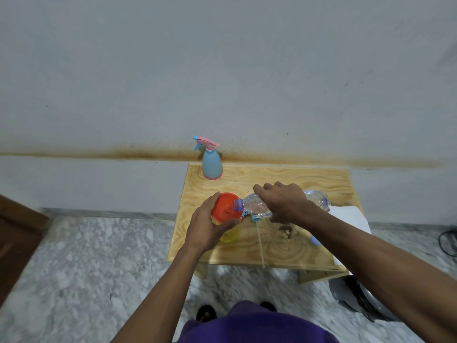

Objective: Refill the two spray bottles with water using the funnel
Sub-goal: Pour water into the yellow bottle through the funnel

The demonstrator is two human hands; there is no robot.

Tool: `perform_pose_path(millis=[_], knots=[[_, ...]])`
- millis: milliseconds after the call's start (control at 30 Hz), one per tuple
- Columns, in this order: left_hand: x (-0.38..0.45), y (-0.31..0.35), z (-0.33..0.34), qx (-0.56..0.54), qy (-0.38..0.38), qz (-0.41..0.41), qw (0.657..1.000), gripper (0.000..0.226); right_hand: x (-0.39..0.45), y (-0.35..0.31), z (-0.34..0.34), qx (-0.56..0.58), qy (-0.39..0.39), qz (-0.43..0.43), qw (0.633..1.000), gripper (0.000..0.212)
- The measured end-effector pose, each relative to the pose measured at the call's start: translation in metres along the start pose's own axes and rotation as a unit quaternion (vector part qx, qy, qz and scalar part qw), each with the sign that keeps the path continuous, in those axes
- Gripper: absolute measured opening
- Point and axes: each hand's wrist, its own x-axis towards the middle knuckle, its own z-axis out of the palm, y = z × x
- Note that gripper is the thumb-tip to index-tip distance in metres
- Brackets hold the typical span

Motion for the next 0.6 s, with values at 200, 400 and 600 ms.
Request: perform_pose_path(millis=[200, 400, 600], knots=[[0.0, 0.0, 0.0, 0.004, -0.005, -0.005, 1.0, 0.098, 0.001, 0.0, 0.001, -0.002, -0.001, 0.001, 1.0, 0.081], [0.0, 0.001, -0.001, 0.007, -0.002, -0.005, 1.0, 0.097, 0.001, 0.0, 0.006, 0.029, -0.001, 0.004, 1.0, 0.081], [0.0, 0.001, -0.002, -0.003, -0.001, 0.004, 1.0, 0.095, -0.002, -0.004, 0.024, 0.186, 0.013, 0.016, 0.982, 0.074]])
